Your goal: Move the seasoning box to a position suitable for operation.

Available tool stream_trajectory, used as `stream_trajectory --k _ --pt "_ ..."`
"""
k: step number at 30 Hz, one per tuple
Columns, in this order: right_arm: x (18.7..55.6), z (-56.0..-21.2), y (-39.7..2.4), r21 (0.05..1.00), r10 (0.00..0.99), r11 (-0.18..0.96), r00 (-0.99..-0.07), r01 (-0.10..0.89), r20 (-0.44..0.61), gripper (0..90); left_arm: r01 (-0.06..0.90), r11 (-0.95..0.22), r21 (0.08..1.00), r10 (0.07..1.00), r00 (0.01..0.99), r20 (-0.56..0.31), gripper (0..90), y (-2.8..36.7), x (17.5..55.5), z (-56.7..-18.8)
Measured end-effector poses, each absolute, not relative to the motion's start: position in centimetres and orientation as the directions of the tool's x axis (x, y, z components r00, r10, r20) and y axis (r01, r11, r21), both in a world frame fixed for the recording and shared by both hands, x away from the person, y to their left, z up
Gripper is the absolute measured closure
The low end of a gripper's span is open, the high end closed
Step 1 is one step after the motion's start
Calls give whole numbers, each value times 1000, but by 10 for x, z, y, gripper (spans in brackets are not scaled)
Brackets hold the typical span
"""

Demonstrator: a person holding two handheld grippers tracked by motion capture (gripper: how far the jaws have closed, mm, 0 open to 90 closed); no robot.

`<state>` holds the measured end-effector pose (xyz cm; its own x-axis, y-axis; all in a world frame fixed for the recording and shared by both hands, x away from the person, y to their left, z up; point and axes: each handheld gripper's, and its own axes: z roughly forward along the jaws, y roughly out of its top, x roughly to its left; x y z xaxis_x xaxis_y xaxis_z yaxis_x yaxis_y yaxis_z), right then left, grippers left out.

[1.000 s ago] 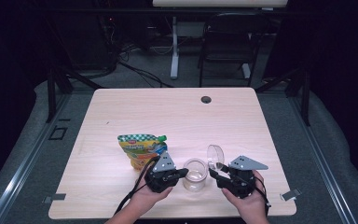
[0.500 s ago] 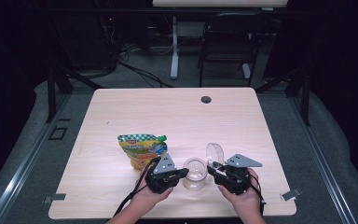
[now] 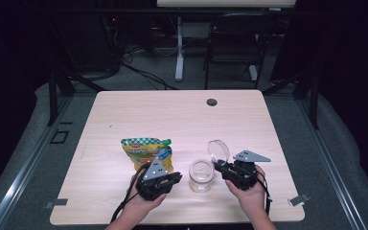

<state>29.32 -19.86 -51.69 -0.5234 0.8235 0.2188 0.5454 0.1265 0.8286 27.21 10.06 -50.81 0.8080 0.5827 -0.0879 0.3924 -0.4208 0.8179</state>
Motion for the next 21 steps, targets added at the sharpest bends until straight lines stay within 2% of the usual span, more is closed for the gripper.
stream_trajectory --k 11,15,21 --pt "312 -517 -195 834 805 155 -556 530 204 733 426 -381 820 679 731 -64 801 155 263 -508" --pt "315 -517 -199 830 805 152 -555 536 211 670 445 -355 822 715 696 -68 756 177 264 -512" --pt "311 -516 -200 837 806 154 -557 525 201 702 465 -287 838 781 620 -77 672 212 268 -517"
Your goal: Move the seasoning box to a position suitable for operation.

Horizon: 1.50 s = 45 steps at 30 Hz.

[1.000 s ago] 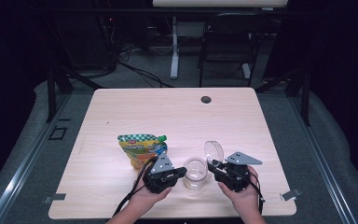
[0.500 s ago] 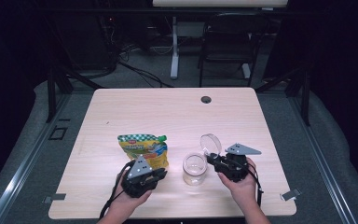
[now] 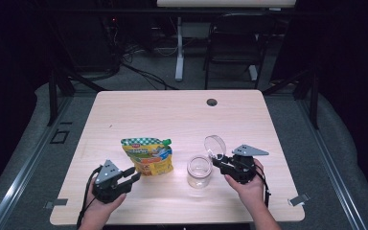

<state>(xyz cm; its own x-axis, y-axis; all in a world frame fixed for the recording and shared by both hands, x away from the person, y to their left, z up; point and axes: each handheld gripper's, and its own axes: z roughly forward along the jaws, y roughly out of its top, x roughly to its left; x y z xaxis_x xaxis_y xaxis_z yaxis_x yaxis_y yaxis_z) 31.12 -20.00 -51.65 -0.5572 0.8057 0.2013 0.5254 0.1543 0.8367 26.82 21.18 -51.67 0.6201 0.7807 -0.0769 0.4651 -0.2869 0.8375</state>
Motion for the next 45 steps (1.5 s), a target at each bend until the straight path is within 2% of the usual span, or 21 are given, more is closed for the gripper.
stream_trajectory --k 3,12,18,25,29,32,35,42,45 --pt "311 -515 -199 840 805 155 -560 519 198 744 480 -252 840 807 583 -91 652 224 272 -520" --pt "327 -515 -201 833 797 123 -553 539 240 715 495 -218 841 829 548 -107 555 235 278 -527" --pt "332 -515 -201 834 799 120 -552 538 241 693 493 -227 840 823 559 -105 538 235 280 -530" --pt "323 -516 -206 845 782 105 -568 525 255 592 492 -229 840 824 558 -102 516 239 284 -534" --pt "315 -515 -210 848 790 150 -577 508 206 571 490 -221 843 821 560 -110 508 243 288 -535" --pt "311 -513 -212 854 795 152 -575 498 194 561 445 -219 868 805 586 -98 492 246 292 -537" --pt "309 -512 -217 857 804 148 -565 493 186 547 450 -224 865 800 591 -100 471 249 299 -539" --pt "313 -517 -228 843 813 81 -525 531 252 542 491 -189 851 770 611 -181 456 255 316 -550" --pt "312 -519 -232 840 816 83 -521 536 251 522 469 -200 860 736 652 -184 423 253 322 -550"
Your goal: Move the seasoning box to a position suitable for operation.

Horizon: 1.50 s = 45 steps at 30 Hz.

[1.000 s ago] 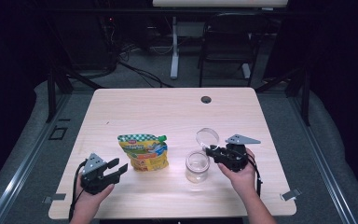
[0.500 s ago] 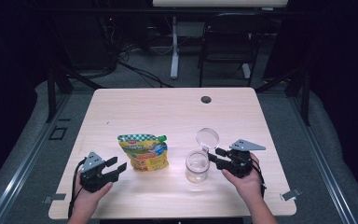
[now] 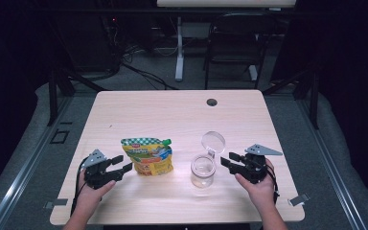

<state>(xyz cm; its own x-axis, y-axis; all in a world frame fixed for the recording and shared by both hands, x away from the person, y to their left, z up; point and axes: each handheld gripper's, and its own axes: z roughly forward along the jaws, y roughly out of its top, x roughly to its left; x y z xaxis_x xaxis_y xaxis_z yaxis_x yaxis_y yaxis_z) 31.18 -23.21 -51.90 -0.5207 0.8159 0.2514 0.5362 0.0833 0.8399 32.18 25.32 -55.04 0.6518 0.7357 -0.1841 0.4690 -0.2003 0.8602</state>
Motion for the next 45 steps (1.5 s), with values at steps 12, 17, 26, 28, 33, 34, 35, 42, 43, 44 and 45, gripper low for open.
stream_trajectory --k 12,17,26,28,33,34,35,42,43,44,45 --pt "303 -524 -245 832 818 50 -500 552 283 510 462 -234 855 664 718 -207 386 238 329 -553" --pt "301 -525 -246 830 820 45 -495 555 286 510 445 -270 854 622 758 -198 372 230 329 -553" --pt "302 -526 -245 828 825 49 -490 559 282 510 473 -272 838 620 752 -223 396 226 324 -551" --pt "303 -526 -245 826 824 49 -491 561 284 510 477 -274 835 618 753 -228 402 225 321 -550" --pt "304 -527 -245 826 824 52 -492 561 282 510 490 -255 834 613 749 -253 499 221 314 -549" --pt "304 -527 -245 826 824 52 -491 561 282 510 489 -254 834 613 749 -253 516 219 313 -548" --pt "304 -527 -244 826 823 53 -492 561 282 509 491 -253 834 612 748 -255 527 218 312 -548" --pt "305 -527 -243 827 821 52 -495 560 284 508 489 -254 835 598 758 -262 563 214 309 -547" --pt "305 -527 -242 826 821 58 -498 561 281 508 495 -264 828 589 762 -268 572 215 309 -546" --pt "305 -527 -242 826 820 61 -500 560 278 508 499 -251 829 583 762 -282 580 213 309 -547" --pt "305 -527 -242 826 821 63 -500 560 277 508 497 -255 830 581 764 -279 583 212 308 -547"
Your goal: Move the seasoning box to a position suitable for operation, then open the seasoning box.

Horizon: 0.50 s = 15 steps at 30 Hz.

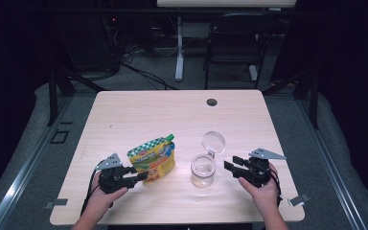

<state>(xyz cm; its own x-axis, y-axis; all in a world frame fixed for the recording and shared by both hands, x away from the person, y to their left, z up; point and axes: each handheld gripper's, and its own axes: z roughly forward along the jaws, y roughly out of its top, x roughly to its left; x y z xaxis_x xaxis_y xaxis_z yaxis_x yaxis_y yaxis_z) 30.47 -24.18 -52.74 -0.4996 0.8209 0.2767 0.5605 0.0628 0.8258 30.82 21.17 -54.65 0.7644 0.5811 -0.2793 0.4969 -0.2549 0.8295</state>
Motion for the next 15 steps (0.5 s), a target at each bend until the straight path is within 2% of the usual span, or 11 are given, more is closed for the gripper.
stream_trajectory --k 6,15 --pt "305 -527 -241 826 819 56 -498 561 284 507 495 -258 829 578 767 -278 579 206 307 -547" --pt "304 -527 -241 826 820 74 -505 559 269 505 538 -258 802 590 746 -310 501 202 311 -551"
